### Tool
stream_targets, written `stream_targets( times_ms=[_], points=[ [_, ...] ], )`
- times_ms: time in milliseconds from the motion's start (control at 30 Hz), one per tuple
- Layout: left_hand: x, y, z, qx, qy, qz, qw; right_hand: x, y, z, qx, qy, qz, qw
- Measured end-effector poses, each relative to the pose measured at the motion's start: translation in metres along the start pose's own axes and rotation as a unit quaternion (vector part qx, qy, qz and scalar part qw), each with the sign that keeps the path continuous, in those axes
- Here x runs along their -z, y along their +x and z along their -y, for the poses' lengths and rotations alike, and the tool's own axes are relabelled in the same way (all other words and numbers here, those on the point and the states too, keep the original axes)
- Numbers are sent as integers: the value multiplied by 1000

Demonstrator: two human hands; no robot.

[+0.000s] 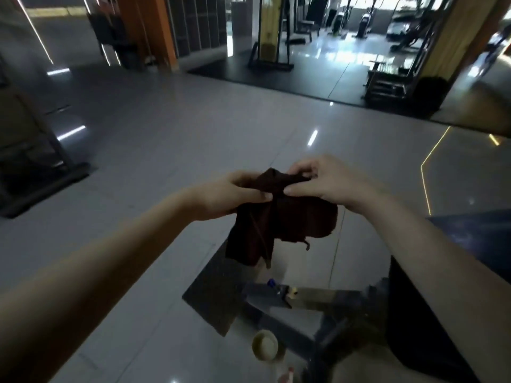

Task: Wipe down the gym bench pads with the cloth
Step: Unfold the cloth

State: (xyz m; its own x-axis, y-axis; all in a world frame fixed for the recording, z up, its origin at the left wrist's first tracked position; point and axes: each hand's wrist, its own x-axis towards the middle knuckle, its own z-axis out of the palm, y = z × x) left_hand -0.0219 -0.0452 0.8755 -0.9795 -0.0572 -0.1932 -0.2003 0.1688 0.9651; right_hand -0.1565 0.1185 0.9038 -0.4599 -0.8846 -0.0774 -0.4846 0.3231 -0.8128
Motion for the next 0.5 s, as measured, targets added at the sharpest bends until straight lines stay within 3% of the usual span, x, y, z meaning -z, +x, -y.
stream_targets(
  times_ms=[100, 267, 367, 500],
  points=[
    [3, 0, -41, -46, 18, -60, 997, 28, 1, 36, 46, -39, -54, 997],
    [-4, -3, -103, -139, 103, -93, 981, 64, 0, 87, 93, -32, -102, 990],
    [0, -1, -134, -156, 136, -167, 964, 85, 0, 112, 116, -44, -124, 984],
    [11, -11, -176, -152, 228, -197, 941, 111, -4, 142, 131, -87, -165, 974]
  ],
)
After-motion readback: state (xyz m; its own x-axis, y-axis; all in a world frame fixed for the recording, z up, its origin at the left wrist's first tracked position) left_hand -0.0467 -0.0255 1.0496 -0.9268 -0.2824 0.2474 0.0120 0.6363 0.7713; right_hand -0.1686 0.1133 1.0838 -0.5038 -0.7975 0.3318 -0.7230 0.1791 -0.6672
